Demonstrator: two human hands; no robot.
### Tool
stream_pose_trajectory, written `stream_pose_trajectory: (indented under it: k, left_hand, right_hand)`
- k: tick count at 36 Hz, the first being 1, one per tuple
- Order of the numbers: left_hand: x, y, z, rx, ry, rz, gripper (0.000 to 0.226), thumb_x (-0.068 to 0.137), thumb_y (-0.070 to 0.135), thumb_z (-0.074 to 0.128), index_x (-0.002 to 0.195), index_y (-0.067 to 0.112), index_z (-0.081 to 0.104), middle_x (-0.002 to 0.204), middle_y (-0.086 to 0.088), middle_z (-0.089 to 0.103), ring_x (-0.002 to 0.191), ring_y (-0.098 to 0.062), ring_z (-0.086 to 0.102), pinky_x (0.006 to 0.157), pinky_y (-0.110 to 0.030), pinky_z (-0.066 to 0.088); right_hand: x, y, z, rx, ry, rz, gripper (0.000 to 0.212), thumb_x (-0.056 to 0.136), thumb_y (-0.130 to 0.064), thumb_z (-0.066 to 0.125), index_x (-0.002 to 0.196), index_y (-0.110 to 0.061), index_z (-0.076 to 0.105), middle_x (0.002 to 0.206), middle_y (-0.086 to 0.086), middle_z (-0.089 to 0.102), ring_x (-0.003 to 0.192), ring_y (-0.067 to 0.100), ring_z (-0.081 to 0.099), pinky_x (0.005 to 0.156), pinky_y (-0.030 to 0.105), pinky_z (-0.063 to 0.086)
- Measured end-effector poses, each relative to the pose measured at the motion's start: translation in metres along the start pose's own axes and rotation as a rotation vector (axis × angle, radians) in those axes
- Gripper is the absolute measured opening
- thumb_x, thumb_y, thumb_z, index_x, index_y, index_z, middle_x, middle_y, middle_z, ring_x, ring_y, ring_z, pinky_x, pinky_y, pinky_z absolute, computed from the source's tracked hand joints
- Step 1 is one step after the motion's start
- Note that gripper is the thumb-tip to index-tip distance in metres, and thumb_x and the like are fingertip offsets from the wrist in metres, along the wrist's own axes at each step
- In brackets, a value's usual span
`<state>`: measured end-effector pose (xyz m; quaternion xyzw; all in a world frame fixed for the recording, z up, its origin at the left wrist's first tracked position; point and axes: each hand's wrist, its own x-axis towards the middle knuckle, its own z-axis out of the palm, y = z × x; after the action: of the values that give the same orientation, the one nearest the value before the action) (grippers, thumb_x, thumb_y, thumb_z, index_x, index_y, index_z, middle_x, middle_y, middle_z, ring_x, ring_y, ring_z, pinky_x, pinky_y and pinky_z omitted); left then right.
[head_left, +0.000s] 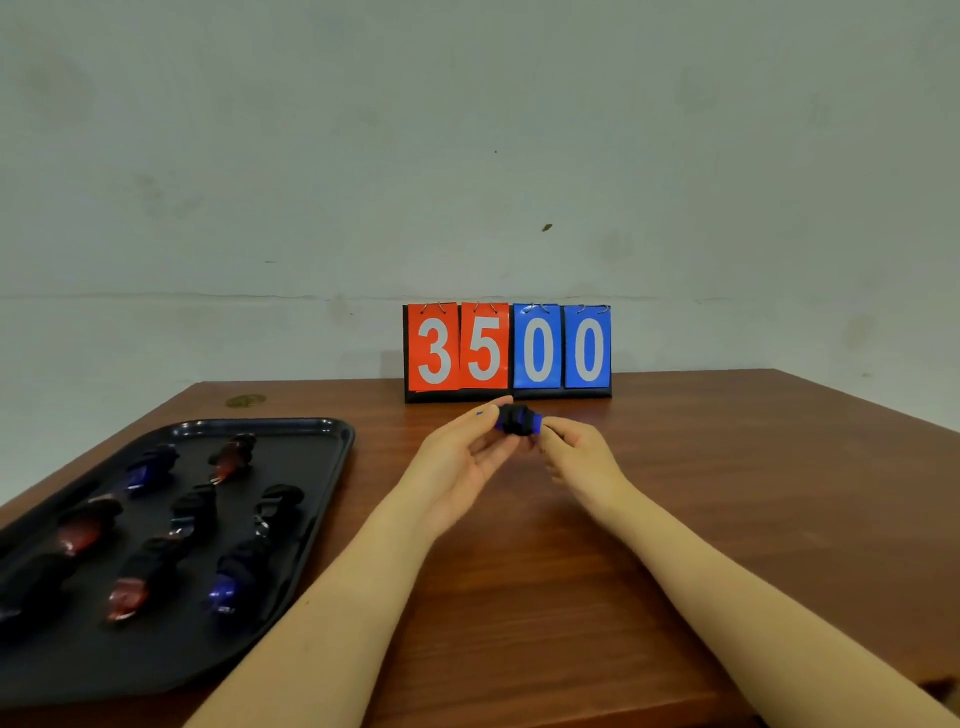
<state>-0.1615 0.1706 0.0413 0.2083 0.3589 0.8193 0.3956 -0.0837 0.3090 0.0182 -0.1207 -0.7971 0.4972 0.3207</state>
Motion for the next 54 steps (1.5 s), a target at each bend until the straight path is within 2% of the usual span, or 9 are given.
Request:
stream_pose_trajectory:
  k: [8,14,19,25,29,36,40,45,54]
  left_hand:
    - [0.011,-0.003,-0.01,-0.024,0.183,0.087,0.023,0.093,0.003,0.056,0.114,0.009,0.063,0.115,-0.014,0.065,0.108,-0.024,0.063,0.086,-0.033,0.054]
    - [0.018,-0.007,-0.017,0.503,0.37,0.205,0.024,0.093,0.01,0.06,0.115,0.017,0.067,0.115,-0.006,0.064,0.109,-0.02,0.062,0.093,-0.032,0.053]
    - [0.019,-0.01,-0.024,1.035,0.343,0.362,0.022,0.096,0.018,0.055,0.112,0.026,0.067,0.114,0.006,0.063,0.107,-0.005,0.05,0.095,-0.022,0.037]
    - [0.017,-0.009,-0.022,1.161,0.272,0.347,0.021,0.098,0.017,0.052,0.113,0.023,0.065,0.107,0.009,0.058,0.102,-0.006,0.052,0.089,-0.021,0.041]
    - [0.014,-0.008,-0.019,1.061,0.225,0.271,0.015,0.097,0.022,0.053,0.102,0.031,0.064,0.103,0.007,0.065,0.102,-0.011,0.061,0.096,-0.033,0.051]
    - [0.0,-0.005,0.0,0.479,0.03,0.152,0.021,0.097,0.018,0.054,0.112,0.012,0.067,0.109,-0.008,0.067,0.101,-0.015,0.065,0.083,-0.026,0.056]
    - [-0.003,-0.004,0.01,0.236,0.074,0.09,0.015,0.094,0.017,0.057,0.107,0.012,0.064,0.109,-0.012,0.068,0.101,-0.019,0.066,0.073,-0.024,0.057]
    - [-0.005,-0.003,0.013,-0.001,0.177,0.007,0.018,0.092,0.018,0.06,0.106,0.006,0.061,0.108,-0.02,0.066,0.097,-0.024,0.069,0.056,-0.02,0.056]
    - [-0.003,-0.003,0.011,-0.281,0.205,-0.02,0.024,0.091,0.017,0.061,0.11,0.002,0.06,0.106,-0.023,0.067,0.081,-0.025,0.074,0.063,-0.024,0.06]
  right_hand:
    - [-0.002,0.004,0.009,-0.471,-0.063,-0.167,0.028,0.101,-0.028,0.045,0.082,-0.019,0.063,0.069,-0.012,0.058,0.067,0.001,0.054,0.066,0.019,0.041]
    - [-0.005,0.006,0.014,-0.797,-0.182,-0.337,0.025,0.102,-0.03,0.042,0.106,-0.018,0.064,0.094,-0.002,0.066,0.083,0.014,0.059,0.072,0.026,0.041]
    - [-0.006,0.005,0.015,-0.692,-0.168,-0.347,0.022,0.101,-0.03,0.044,0.099,-0.021,0.064,0.087,-0.007,0.063,0.076,0.008,0.055,0.069,0.025,0.041]
    - [-0.001,0.003,0.013,-0.484,-0.062,-0.216,0.023,0.101,-0.028,0.046,0.087,-0.026,0.065,0.079,-0.01,0.064,0.075,0.002,0.058,0.071,0.018,0.045]
    - [0.001,0.0,0.004,-0.334,0.066,-0.148,0.025,0.1,-0.028,0.047,0.08,-0.024,0.062,0.073,-0.008,0.06,0.068,0.001,0.055,0.063,0.01,0.04]
    - [0.002,-0.004,-0.003,-0.071,0.154,-0.088,0.032,0.1,-0.027,0.046,0.072,-0.02,0.059,0.061,-0.009,0.054,0.054,-0.003,0.047,0.056,0.01,0.037]
    - [0.0,-0.009,-0.001,0.002,0.128,-0.078,0.031,0.1,-0.027,0.047,0.072,-0.024,0.059,0.056,-0.013,0.055,0.054,-0.004,0.048,0.057,0.013,0.035]
    - [-0.006,-0.012,0.006,-0.089,0.058,-0.116,0.032,0.101,-0.022,0.043,0.074,-0.026,0.058,0.059,-0.017,0.057,0.057,-0.005,0.05,0.058,0.012,0.038]
    - [-0.006,-0.007,0.01,-0.344,0.116,-0.291,0.019,0.1,-0.023,0.048,0.094,-0.019,0.065,0.081,-0.011,0.064,0.075,0.0,0.059,0.067,0.01,0.045]
